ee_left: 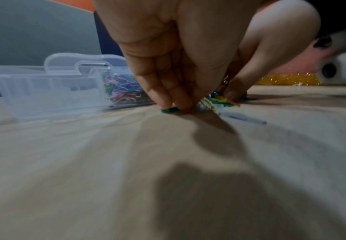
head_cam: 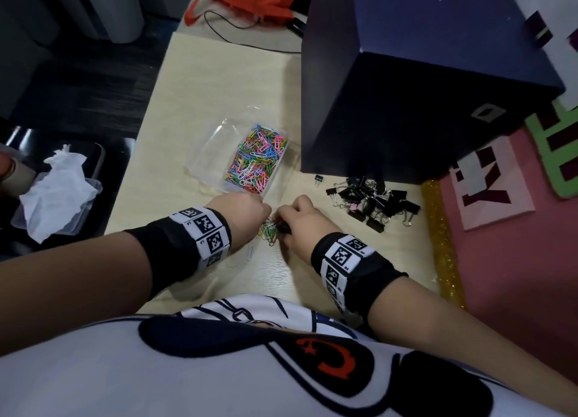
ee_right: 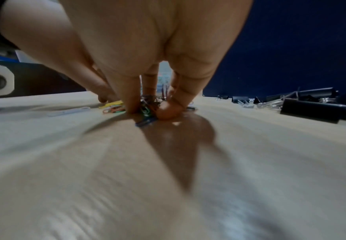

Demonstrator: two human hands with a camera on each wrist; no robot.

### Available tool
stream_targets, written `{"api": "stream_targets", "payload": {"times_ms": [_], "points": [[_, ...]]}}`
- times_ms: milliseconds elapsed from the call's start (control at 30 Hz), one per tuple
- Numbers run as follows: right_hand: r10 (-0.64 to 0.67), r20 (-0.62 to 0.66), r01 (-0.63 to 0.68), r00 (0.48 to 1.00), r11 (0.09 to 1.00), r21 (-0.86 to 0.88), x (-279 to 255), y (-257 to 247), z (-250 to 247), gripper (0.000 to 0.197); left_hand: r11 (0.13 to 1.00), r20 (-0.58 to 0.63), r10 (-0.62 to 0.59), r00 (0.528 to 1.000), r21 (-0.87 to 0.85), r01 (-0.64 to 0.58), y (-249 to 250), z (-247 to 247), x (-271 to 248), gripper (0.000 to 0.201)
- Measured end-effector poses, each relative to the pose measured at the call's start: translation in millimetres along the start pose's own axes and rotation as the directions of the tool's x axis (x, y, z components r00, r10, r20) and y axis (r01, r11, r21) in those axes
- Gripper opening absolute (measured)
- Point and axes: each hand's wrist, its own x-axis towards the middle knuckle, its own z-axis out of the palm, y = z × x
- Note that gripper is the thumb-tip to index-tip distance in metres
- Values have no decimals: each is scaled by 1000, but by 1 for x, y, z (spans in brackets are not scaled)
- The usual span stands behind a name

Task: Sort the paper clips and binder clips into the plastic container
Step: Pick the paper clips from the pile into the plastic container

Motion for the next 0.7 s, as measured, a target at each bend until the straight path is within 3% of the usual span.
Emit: {"api": "stream_targets", "payload": {"times_ms": [200, 400, 533, 700], "points": [[60, -17, -59, 998, 996, 74, 6, 8, -6, 29, 991, -166, 22, 986, -128, -44, 0, -20, -7, 22], [102, -42, -99, 994, 993, 64, 15, 10, -24, 25, 967, -305, -122, 944, -252, 43, -31, -48, -4, 22], [98, -104, -90, 990, 993, 81, 27, 0, -42, 20, 953, -293, -177, 939, -288, 90, -48, -50, -4, 31], [102, -212, -67, 972, 983, 168, 51, -17, -64, 16, 945, -264, -235, 935, -286, 157, -52, -40, -14, 25]]}}
